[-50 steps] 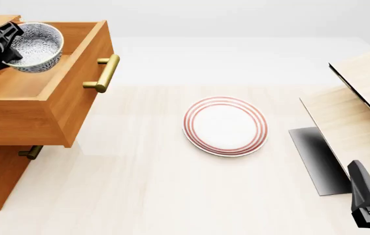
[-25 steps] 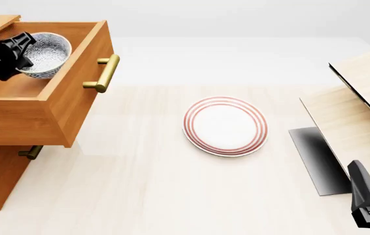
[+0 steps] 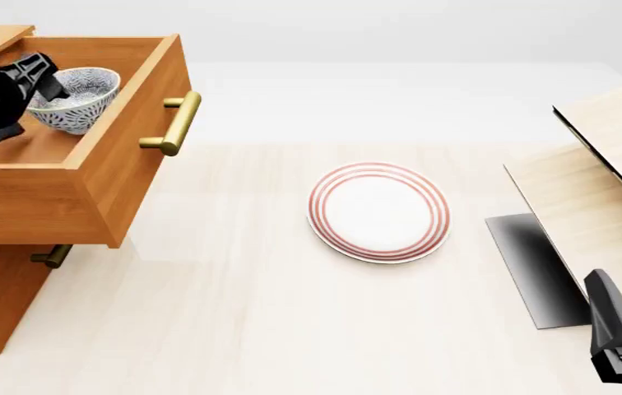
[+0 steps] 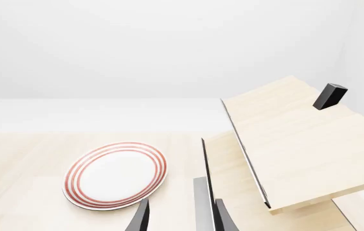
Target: Open the top drawer of the cabinet and put the bowl in it.
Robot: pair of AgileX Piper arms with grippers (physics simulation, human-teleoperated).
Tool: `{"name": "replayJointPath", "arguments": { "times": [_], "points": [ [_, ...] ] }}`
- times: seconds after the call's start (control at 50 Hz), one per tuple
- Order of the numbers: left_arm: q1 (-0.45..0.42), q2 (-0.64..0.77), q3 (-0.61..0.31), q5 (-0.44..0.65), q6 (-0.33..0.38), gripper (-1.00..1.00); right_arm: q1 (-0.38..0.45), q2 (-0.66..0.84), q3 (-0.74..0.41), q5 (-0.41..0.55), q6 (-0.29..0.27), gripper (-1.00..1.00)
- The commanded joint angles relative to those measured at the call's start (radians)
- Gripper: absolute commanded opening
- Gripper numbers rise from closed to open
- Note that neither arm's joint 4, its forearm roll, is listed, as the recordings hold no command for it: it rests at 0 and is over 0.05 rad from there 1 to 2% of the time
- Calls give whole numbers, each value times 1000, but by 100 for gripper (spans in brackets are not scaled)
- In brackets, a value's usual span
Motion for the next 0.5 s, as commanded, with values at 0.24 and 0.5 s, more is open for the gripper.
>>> {"name": "replayJointPath", "arguments": {
  "times": [0.24, 0.5],
  "points": [
    [8, -91, -22, 103, 38, 100, 0, -3, 1, 0, 0, 100],
    [-2, -167, -19, 162, 46, 100, 0, -3, 1, 0, 0, 100]
  ]
}}
